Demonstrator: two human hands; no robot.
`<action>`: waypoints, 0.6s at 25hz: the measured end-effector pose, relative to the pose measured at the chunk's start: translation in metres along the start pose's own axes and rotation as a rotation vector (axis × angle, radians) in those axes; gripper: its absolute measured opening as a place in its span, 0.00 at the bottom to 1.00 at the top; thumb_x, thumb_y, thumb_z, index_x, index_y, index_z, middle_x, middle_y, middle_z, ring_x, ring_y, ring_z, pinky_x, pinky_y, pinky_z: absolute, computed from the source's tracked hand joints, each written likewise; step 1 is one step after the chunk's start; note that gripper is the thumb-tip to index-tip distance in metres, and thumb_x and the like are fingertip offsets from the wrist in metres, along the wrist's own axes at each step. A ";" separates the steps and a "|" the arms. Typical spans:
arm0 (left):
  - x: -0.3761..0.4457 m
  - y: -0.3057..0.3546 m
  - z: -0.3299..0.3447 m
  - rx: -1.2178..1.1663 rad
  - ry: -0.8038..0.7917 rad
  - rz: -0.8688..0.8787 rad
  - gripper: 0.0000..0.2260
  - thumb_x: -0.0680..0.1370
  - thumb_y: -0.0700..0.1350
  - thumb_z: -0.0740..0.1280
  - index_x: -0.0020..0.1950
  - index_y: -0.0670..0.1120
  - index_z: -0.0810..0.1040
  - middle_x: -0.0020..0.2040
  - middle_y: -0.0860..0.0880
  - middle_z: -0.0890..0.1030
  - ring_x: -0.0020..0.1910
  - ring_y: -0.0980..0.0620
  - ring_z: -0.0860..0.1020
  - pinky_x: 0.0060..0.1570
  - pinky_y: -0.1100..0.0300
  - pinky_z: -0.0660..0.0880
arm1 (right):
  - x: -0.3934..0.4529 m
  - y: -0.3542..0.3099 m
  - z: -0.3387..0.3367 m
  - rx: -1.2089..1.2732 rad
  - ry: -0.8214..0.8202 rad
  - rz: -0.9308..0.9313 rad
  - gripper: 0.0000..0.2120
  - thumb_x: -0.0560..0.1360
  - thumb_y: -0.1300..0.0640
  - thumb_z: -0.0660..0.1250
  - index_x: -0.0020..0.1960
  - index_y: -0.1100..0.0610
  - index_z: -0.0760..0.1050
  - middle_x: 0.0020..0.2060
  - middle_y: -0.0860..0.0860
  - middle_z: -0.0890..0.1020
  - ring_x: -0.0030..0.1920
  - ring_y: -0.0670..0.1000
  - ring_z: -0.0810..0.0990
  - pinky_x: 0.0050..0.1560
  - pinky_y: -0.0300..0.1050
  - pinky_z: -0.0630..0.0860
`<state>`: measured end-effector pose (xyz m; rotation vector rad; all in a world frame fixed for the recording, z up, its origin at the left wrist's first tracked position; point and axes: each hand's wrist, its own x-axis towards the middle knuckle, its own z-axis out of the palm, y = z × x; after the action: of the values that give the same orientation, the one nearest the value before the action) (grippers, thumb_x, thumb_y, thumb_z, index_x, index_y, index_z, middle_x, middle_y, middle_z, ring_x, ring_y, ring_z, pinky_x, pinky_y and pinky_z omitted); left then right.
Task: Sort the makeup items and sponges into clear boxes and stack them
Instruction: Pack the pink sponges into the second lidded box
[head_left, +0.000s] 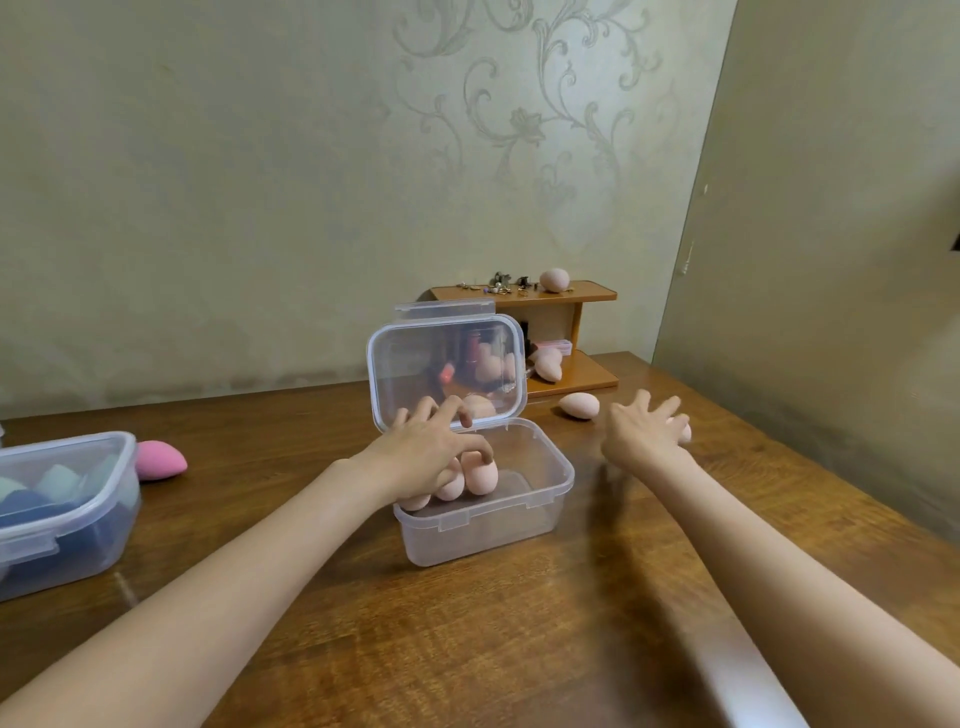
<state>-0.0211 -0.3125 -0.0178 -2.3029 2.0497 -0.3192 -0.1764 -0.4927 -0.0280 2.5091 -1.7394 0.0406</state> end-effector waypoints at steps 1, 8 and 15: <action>0.003 0.003 0.000 0.005 0.004 0.002 0.17 0.80 0.44 0.58 0.67 0.60 0.67 0.70 0.47 0.60 0.65 0.45 0.63 0.64 0.49 0.64 | 0.004 0.008 0.008 -0.026 -0.042 0.031 0.19 0.78 0.61 0.57 0.68 0.56 0.68 0.72 0.60 0.60 0.72 0.72 0.52 0.69 0.66 0.56; 0.007 0.006 0.003 -0.033 -0.003 -0.025 0.18 0.80 0.44 0.58 0.67 0.60 0.67 0.70 0.48 0.59 0.66 0.46 0.61 0.65 0.49 0.62 | 0.017 0.037 0.022 0.015 0.027 -0.013 0.18 0.78 0.65 0.57 0.67 0.60 0.66 0.65 0.60 0.61 0.63 0.64 0.65 0.59 0.51 0.72; 0.007 0.007 0.001 -0.047 -0.028 -0.034 0.15 0.79 0.42 0.59 0.64 0.56 0.71 0.71 0.49 0.58 0.65 0.46 0.61 0.64 0.49 0.62 | -0.001 0.008 -0.042 0.836 0.019 -0.245 0.12 0.76 0.53 0.63 0.55 0.59 0.75 0.45 0.52 0.77 0.42 0.51 0.77 0.43 0.46 0.78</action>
<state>-0.0273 -0.3205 -0.0190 -2.3570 2.0286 -0.2419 -0.1830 -0.4907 0.0147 3.2208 -1.6027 0.9500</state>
